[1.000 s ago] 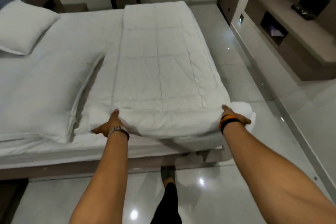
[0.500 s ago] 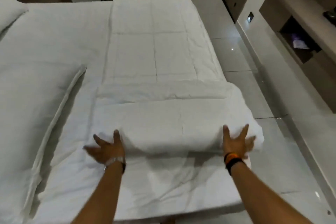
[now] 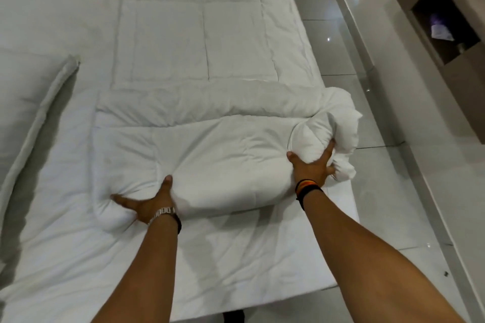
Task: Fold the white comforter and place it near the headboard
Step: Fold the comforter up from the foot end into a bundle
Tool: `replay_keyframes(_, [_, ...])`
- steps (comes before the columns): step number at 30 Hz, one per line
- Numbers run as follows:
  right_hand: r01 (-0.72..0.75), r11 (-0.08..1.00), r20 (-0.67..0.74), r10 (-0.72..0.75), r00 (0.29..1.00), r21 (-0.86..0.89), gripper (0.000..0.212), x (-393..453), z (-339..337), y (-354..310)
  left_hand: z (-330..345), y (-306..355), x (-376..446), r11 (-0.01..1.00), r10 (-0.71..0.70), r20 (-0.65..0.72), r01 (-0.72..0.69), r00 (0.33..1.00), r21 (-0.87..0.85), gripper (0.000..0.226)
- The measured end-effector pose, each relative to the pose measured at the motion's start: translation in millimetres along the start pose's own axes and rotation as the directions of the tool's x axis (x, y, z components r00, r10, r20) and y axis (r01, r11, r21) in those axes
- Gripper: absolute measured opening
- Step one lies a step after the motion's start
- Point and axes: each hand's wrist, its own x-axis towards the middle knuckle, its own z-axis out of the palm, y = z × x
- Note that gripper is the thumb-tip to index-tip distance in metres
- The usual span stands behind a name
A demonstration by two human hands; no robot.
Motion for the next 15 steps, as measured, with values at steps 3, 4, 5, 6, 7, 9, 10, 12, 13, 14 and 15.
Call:
replay_keyframes(3, [0.031,0.999,0.036,-0.032,0.999,0.031,0.115,2,-7,11,-9,-11,4,0.996,0.051,-0.005,-0.051,0.999,-0.067,0.126])
replay_keyframes(4, [0.038,0.997,0.058,-0.042,0.997,0.065,0.114,-7,-18,15,-20,-13,-3,0.994,0.071,-0.006,-0.072,0.997,-0.088,0.123])
replay_keyframes(5, [0.050,0.994,0.080,-0.057,0.995,0.093,0.113,-17,-29,19,-30,-15,-9,0.990,0.088,-0.006,-0.088,0.996,-0.106,0.120])
replay_keyframes(6, [0.043,0.993,0.081,-0.052,0.995,0.106,0.112,-20,-31,22,-31,-15,-9,0.990,0.093,-0.012,-0.093,0.996,-0.104,0.118])
replay_keyframes(7, [0.039,0.992,0.074,-0.048,0.996,0.120,0.110,-24,-36,25,-35,-14,-12,0.991,0.099,-0.012,-0.100,0.995,-0.088,0.116])
replay_keyframes(9, [0.048,0.986,0.087,-0.062,0.994,0.157,0.107,-45,-62,31,-60,-17,-35,0.984,0.115,0.027,-0.111,0.993,-0.136,0.116])
replay_keyframes(10, [0.052,0.982,0.104,-0.071,0.992,0.179,0.107,-58,-78,34,-78,-21,-48,0.980,0.130,0.039,-0.123,0.991,-0.158,0.117])
replay_keyframes(12, [0.066,0.976,0.129,-0.094,0.987,0.205,0.108,-82,-105,42,-112,-32,-70,0.971,0.176,0.027,-0.169,0.984,-0.170,0.117])
replay_keyframes(13, [0.083,0.974,0.145,-0.114,0.983,0.209,0.108,-98,-121,47,-130,-39,-82,0.963,0.202,0.026,-0.193,0.979,-0.187,0.116])
replay_keyframes(14, [0.091,0.972,0.165,-0.128,0.978,0.217,0.107,-115,-138,54,-150,-46,-97,0.956,0.217,0.029,-0.206,0.976,-0.207,0.114])
replay_keyframes(15, [0.090,0.969,0.178,-0.133,0.975,0.229,0.106,-131,-155,62,-166,-55,-107,0.949,0.240,0.017,-0.231,0.971,-0.212,0.113])
